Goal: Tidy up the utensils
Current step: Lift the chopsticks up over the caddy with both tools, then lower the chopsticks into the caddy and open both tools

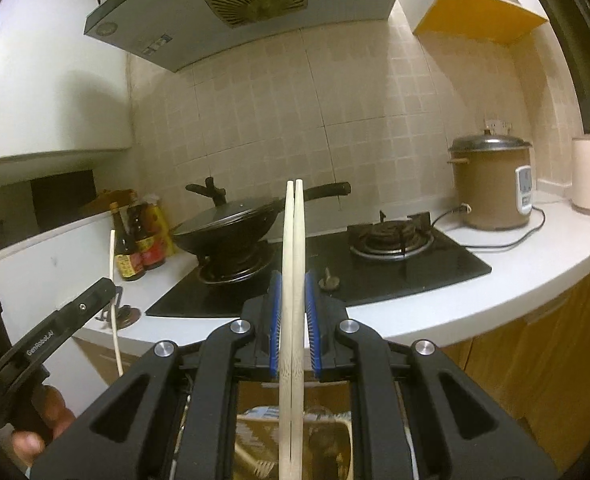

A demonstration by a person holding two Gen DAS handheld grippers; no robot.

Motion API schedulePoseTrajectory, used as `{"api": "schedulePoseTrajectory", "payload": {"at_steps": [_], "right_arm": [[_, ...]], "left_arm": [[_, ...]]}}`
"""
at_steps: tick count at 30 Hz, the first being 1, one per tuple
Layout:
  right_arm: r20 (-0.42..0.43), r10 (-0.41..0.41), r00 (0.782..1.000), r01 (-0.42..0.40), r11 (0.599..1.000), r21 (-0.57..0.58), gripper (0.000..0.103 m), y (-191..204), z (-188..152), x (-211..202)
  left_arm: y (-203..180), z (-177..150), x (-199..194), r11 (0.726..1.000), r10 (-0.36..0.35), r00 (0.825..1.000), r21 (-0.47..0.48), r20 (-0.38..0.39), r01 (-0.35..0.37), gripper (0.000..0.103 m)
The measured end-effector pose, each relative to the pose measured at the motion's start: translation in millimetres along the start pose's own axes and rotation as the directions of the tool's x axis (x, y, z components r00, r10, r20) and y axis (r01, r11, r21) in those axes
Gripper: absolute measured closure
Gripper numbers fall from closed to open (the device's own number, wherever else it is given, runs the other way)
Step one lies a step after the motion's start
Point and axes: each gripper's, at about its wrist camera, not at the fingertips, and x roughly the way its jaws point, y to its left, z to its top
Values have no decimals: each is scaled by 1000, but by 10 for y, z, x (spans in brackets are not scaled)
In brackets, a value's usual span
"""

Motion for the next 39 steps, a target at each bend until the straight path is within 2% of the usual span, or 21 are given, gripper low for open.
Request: {"api": "schedulePoseTrajectory", "payload": {"at_steps": [7, 11, 16, 19, 26, 39], "right_arm": [[34, -41, 999, 44, 996, -83, 93, 85, -152, 149], [30, -41, 999, 43, 996, -78, 93, 56, -243, 211], [25, -38, 999, 40, 997, -67, 93, 5, -333, 245], [29, -44, 999, 46, 996, -70, 93, 6, -383, 242], [53, -64, 997, 70, 991, -118, 93, 77, -492, 183], [69, -86, 994, 95, 984, -151, 93, 106, -620, -16]], "left_arm": [[70, -155, 108, 1000, 27, 999, -16, 32, -26, 99], [62, -252, 143, 997, 72, 996, 4, 55, -73, 99], [-7, -373, 155, 987, 138, 985, 69, 102, -145, 99], [-44, -453, 174, 982, 154, 982, 94, 110, -164, 99], [-8, -543, 190, 980, 167, 981, 98, 95, -176, 99], [142, -602, 49, 988, 140, 989, 54, 51, -142, 99]]}}
